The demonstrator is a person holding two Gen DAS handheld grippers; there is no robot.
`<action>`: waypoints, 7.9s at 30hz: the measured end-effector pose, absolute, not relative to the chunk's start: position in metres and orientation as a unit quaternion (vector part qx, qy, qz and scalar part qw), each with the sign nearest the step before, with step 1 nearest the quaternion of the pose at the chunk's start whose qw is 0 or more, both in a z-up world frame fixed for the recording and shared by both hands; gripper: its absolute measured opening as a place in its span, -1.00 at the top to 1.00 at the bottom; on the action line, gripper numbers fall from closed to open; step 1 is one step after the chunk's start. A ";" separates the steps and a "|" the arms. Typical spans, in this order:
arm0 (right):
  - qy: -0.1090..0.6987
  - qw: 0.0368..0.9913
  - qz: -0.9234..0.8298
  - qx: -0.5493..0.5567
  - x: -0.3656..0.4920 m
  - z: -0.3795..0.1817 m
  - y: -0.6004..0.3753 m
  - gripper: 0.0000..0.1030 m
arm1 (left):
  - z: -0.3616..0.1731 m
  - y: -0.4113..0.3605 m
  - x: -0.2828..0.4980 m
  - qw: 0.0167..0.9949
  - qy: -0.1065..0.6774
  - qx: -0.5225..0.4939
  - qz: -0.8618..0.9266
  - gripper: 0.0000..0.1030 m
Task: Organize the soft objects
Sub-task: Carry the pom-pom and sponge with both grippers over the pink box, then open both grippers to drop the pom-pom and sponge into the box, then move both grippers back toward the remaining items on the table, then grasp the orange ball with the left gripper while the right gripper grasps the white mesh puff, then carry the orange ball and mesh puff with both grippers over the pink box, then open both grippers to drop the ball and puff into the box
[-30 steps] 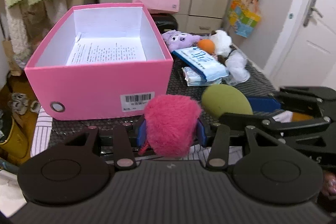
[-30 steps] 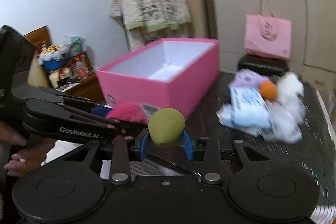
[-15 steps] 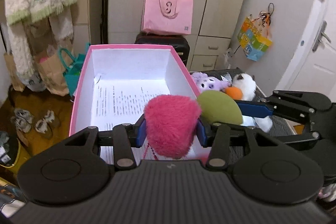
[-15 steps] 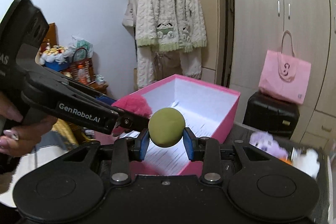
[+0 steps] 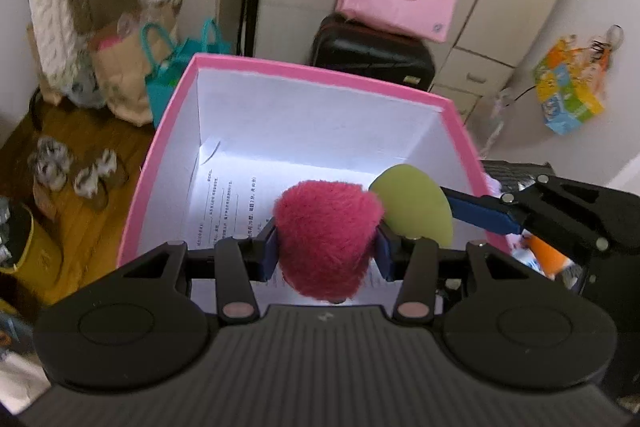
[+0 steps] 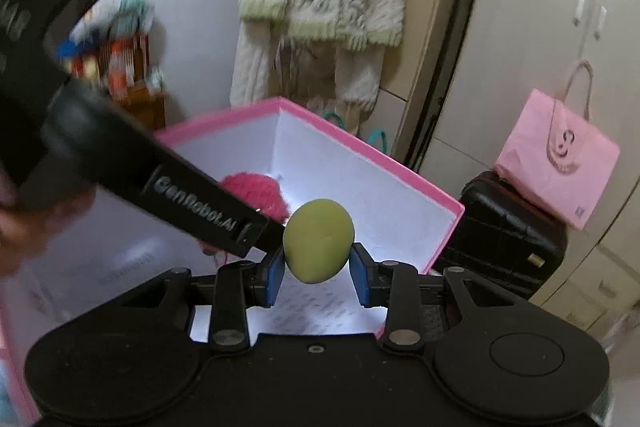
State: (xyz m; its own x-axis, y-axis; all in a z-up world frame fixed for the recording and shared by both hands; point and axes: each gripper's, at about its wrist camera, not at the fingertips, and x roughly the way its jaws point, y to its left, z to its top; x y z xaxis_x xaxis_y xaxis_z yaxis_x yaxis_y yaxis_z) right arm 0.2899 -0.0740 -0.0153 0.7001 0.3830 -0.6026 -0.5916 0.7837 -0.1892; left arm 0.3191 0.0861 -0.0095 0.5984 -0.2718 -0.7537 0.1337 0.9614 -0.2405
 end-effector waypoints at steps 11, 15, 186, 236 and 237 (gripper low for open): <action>0.306 0.858 0.288 -0.295 0.318 -0.032 -0.052 0.18 | -0.023 0.083 0.349 0.894 0.440 -0.063 -0.062 -0.01; 0.296 0.870 0.285 -0.272 0.313 -0.027 -0.060 0.08 | -0.014 0.081 0.341 0.900 0.426 -0.043 -0.078 -0.26; 0.296 0.878 0.374 -0.038 0.065 -0.011 -0.180 0.12 | 0.023 0.037 0.059 0.901 0.355 0.007 -0.251 0.26; 0.321 0.855 0.346 -0.213 0.247 -0.009 -0.047 -0.62 | 0.031 0.113 0.228 0.921 0.350 0.029 -0.167 -0.44; 0.320 0.857 0.344 -0.213 0.244 -0.007 -0.048 -0.62 | 0.033 0.114 0.222 0.922 0.347 0.031 -0.168 -0.45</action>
State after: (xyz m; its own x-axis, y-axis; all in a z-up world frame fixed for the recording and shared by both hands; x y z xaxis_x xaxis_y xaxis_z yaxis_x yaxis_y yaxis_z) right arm 0.2441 -0.0483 -0.0070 0.5586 0.4533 -0.6946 -0.7258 0.6725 -0.1448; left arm 0.2224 0.1137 0.0333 0.7026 -0.2893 -0.6501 0.3319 0.9414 -0.0603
